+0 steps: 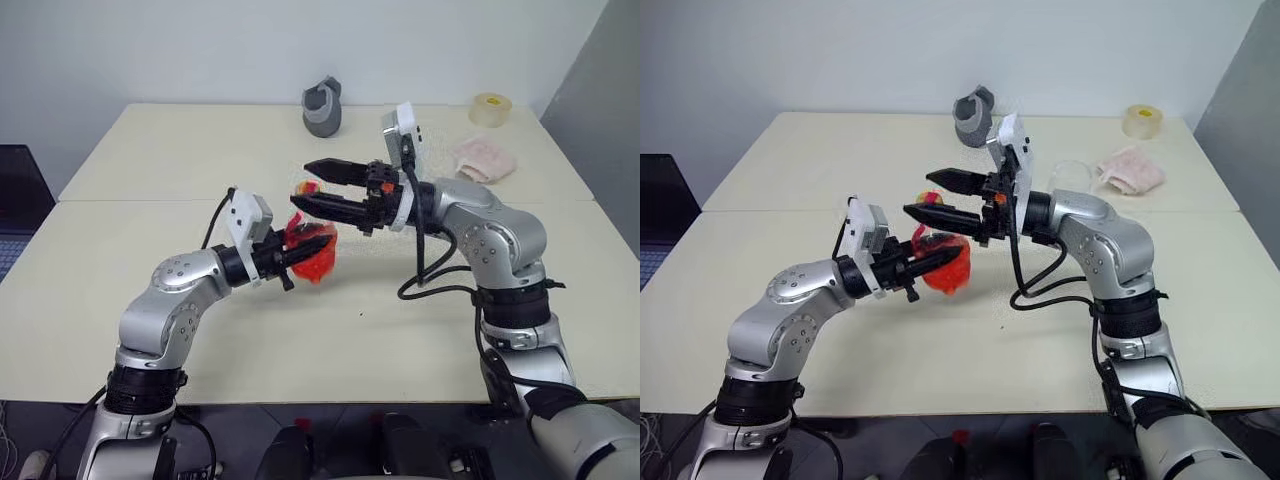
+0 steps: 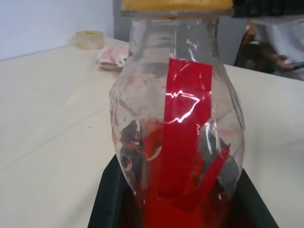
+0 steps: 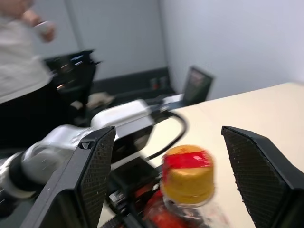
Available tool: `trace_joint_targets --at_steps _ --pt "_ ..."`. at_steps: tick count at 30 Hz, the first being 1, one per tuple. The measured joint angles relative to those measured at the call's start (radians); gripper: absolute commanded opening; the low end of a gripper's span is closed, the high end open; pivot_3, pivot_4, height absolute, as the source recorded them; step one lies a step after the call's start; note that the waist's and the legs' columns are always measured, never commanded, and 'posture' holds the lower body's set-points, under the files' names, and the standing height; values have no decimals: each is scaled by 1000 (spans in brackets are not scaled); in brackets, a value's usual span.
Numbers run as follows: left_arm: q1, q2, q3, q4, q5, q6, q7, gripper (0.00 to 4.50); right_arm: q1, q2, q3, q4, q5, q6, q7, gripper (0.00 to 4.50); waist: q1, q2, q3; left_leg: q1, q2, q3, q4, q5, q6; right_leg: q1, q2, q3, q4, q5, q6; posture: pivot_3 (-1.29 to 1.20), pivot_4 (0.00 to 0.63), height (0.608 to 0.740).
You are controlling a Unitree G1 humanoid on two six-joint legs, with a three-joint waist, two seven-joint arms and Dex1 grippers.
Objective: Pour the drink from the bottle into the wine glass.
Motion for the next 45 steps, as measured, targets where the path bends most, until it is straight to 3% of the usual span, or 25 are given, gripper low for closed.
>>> trace_joint_targets --at_steps 8,21,29,34,39,45 --pt "-80 -18 -8 120 52 -83 -2 986 14 67 41 -1 -95 -70 -196 3795 -1 0 0 0 -1 1 0 0 -1 0 0 0 -1 0 0 0 150 740" --pt "-121 -31 -16 214 98 -169 -36 986 22 75 78 2 -98 -57 -217 3795 -3 0 0 0 -1 0 0 0 0 0 1 0 -1 0 0 0 150 740" --pt "-121 -32 -16 214 103 -170 -44 986 13 91 63 24 -67 -45 -219 1270 -3 0 0 0 -1 0 0 0 0 0 1 0 -1 0 0 0 150 740" --pt "-110 -35 -16 203 106 -168 -38 986 11 88 61 24 -61 -32 -213 1272 -3 0 0 0 -1 0 0 0 0 0 1 0 -1 0 0 0 150 740" --pt "-39 -28 -4 109 67 -123 -28 986 -8 33 87 48 -40 -33 -83 1272 -4 0 0 0 0 1 0 -1 1 0 1 0 -1 0 0 0 150 740" --pt "138 57 45 -135 -74 -9 -68 986 -102 -59 164 183 -4 -123 323 1272 -10 2 1 1 0 0 0 -2 3 1 2 0 0 0 0 0 150 740"
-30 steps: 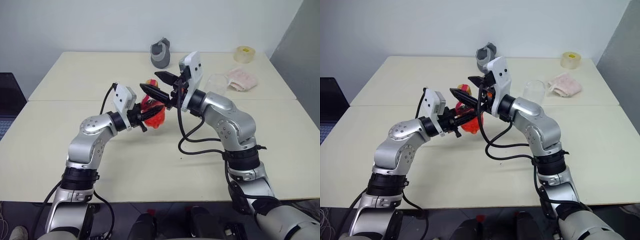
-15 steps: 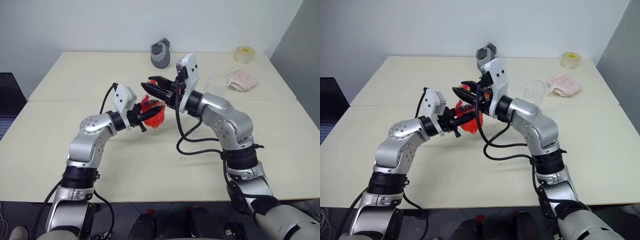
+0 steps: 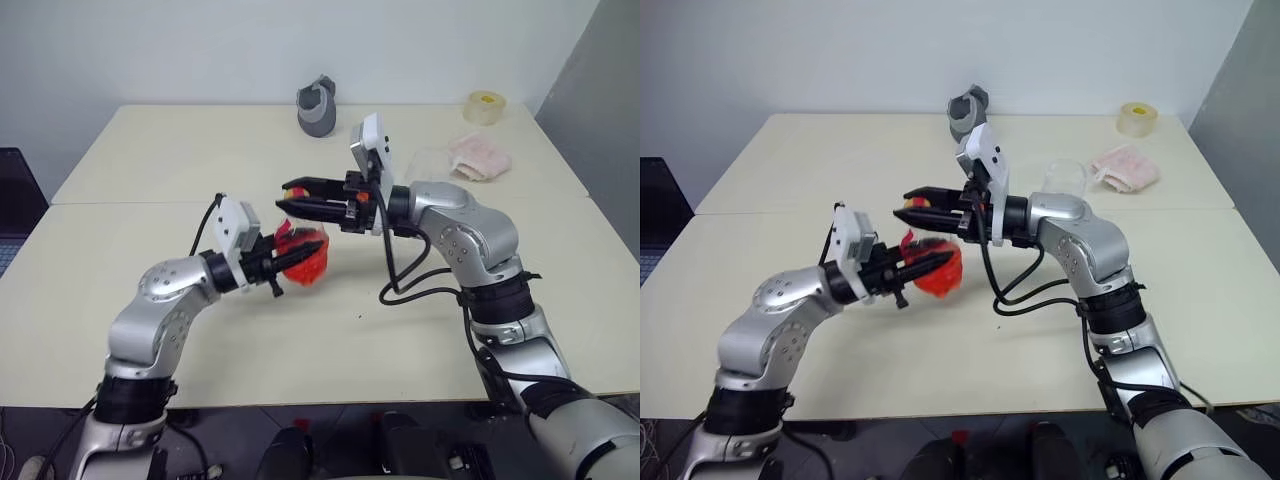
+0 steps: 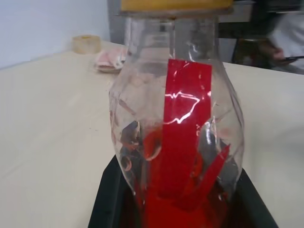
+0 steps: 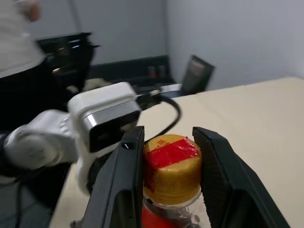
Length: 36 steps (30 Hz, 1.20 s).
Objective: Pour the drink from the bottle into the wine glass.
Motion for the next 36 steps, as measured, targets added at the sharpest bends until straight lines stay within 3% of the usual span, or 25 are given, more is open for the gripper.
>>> trace_joint_targets --at_steps 5,10,13,19,29,36 --pt "34 33 31 -90 -65 68 3 986 -86 7 16 164 -12 -116 223 1272 5 0 0 0 0 0 0 0 0 1 0 0 -1 0 0 0 150 740" --pt "40 35 -2 -107 -67 79 5 986 -118 30 27 230 -18 -137 285 2900 7 0 0 0 0 0 0 1 -1 1 0 0 -1 0 0 0 150 740" --pt "52 36 -11 -101 -42 52 13 986 -104 -19 19 176 -12 -68 261 3887 12 0 0 -1 0 -1 0 1 -2 1 -2 0 -1 0 0 0 150 740" --pt "67 34 17 -44 15 13 69 986 9 -133 -74 -15 17 53 124 3887 23 1 0 -1 -1 0 0 0 -1 0 -6 0 -1 0 0 0 150 740" --pt "-121 -43 -3 156 107 -82 115 986 130 -44 -120 -254 -21 145 -328 3887 23 0 0 -1 -1 1 0 2 -3 0 -5 0 -1 0 0 0 150 740" --pt "-180 -65 -30 235 135 -126 102 986 124 14 -119 -256 -43 135 -456 3887 21 0 0 -1 -1 1 0 2 -4 0 -3 0 -1 0 0 0 150 740"
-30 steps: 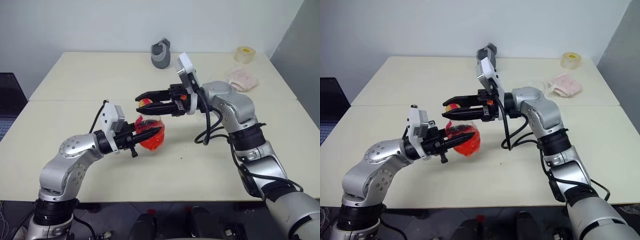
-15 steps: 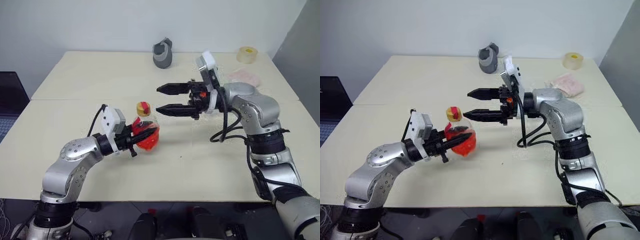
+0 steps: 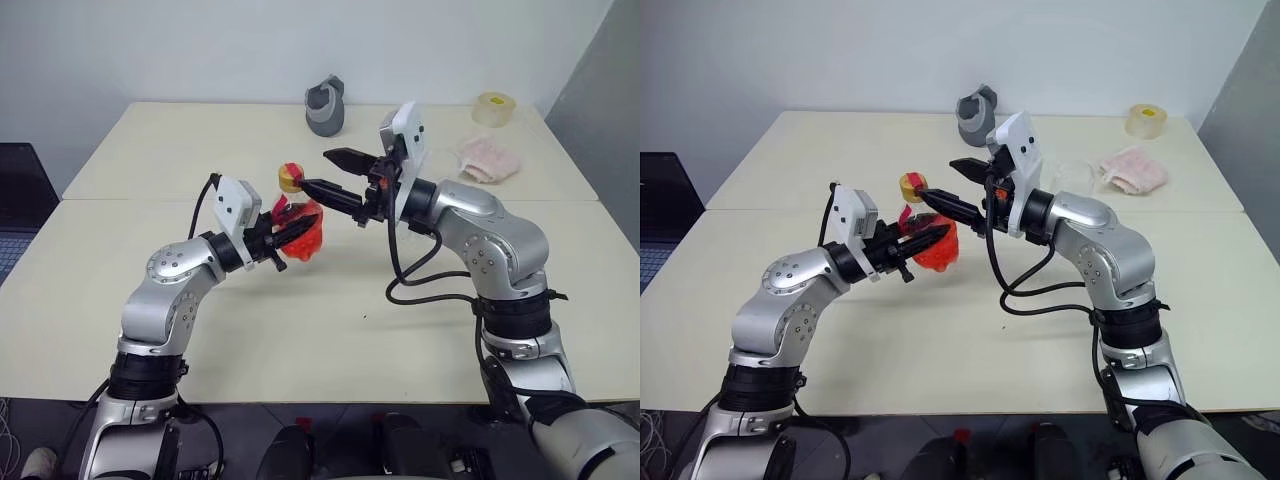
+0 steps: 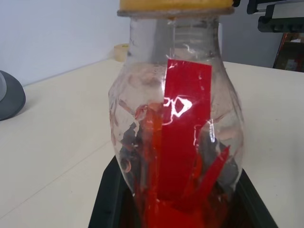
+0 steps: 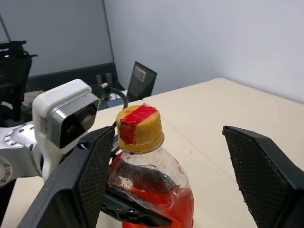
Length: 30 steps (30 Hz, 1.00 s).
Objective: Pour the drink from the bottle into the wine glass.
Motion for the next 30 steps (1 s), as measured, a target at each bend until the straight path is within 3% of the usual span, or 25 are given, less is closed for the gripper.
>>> trace_joint_targets --at_steps 4,8,30 --pt "-28 -14 -7 43 14 -27 -17 986 -25 40 27 7 -19 -29 -23 3887 -6 0 0 0 0 0 0 0 0 0 2 0 0 0 0 0 150 740" --pt "-32 -16 -11 57 20 -41 -35 986 -30 58 59 19 -19 -39 -19 4491 -11 0 0 0 0 0 0 0 0 0 2 0 0 0 0 0 150 740" --pt "0 -15 -11 37 25 -39 -36 986 -123 80 54 200 -94 -136 -42 4491 -13 0 0 0 0 -1 0 0 0 0 2 0 0 0 0 0 150 740"
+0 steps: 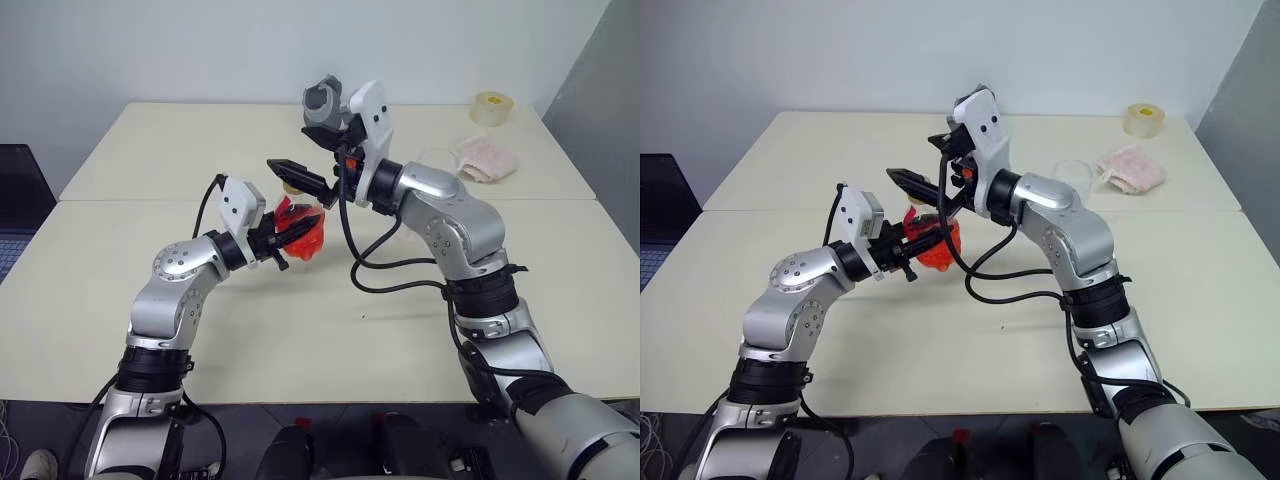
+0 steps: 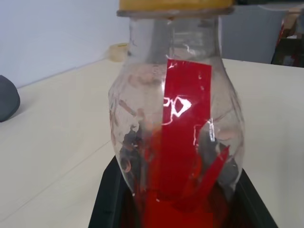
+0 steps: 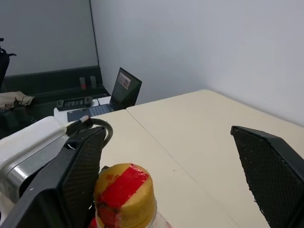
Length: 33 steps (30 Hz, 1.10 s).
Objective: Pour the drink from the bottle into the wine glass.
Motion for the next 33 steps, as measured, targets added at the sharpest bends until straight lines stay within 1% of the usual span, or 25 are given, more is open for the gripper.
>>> trace_joint_targets --at_steps 6,14,21,26,33 --pt "7 0 0 -8 3 6 1 986 2 -52 -3 0 -6 -11 20 4491 0 0 0 0 0 0 0 0 1 0 0 0 0 0 0 0 150 740" --pt "7 1 0 -8 9 11 1 986 52 -105 -14 -48 8 1 52 4491 0 0 0 0 0 0 0 -1 1 0 0 0 0 0 0 0 150 740" --pt "-12 0 0 -4 9 11 0 986 54 -97 -19 -82 39 43 57 4491 0 0 0 0 0 0 0 -1 1 0 0 0 0 0 0 0 150 740" --pt "-43 -1 0 15 11 4 -2 986 52 -51 6 -79 39 43 51 4491 0 0 0 0 0 0 0 0 1 0 0 0 0 0 0 0 150 740" --pt "-43 -1 0 15 11 4 -4 986 31 -23 20 -40 27 19 48 4491 0 0 0 0 0 0 0 0 0 0 0 0 0 0 0 0 150 740"
